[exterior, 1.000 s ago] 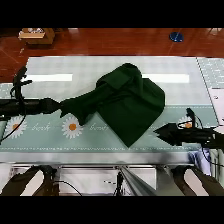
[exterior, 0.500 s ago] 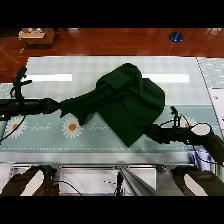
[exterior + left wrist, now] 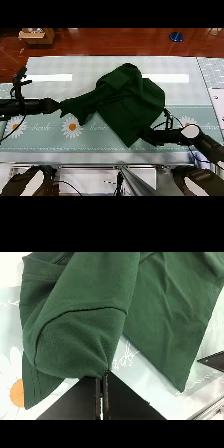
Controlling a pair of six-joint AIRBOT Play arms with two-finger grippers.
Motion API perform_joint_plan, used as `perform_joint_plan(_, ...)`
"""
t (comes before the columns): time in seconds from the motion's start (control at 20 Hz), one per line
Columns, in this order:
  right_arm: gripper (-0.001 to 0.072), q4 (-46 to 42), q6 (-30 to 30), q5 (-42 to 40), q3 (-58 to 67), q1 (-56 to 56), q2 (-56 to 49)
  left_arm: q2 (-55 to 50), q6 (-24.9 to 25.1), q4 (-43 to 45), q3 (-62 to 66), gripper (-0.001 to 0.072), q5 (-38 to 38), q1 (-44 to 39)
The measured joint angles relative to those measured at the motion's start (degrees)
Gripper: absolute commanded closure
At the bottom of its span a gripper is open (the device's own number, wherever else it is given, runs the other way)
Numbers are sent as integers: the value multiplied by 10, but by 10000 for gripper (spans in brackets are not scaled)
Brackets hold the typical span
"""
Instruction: Fold the shirts.
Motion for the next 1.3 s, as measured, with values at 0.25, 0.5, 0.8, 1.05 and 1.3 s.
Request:
perform_joint_plan(0.25, 591, 89, -39, -82, 0, 48, -54, 0, 0, 0, 0, 691, 0, 0)
perform_joint_plan(0.5, 683, 150, -111, -116, 20, 60, -69, 0, 0, 0, 0, 691, 0, 0)
perform_joint_plan(0.8, 684, 145, -183, -19, 181, 62, -70, 10, 2, 1, 63, 691, -1, 0)
perform_joint_plan(1.05, 684, 50, -168, 49, 426, 18, -25, 44, 2, 0, 257, 692, 35, 20)
perform_joint_plan(1.3, 684, -101, -75, 71, 637, -96, 58, 73, -7, 27, 452, 692, 75, 64)
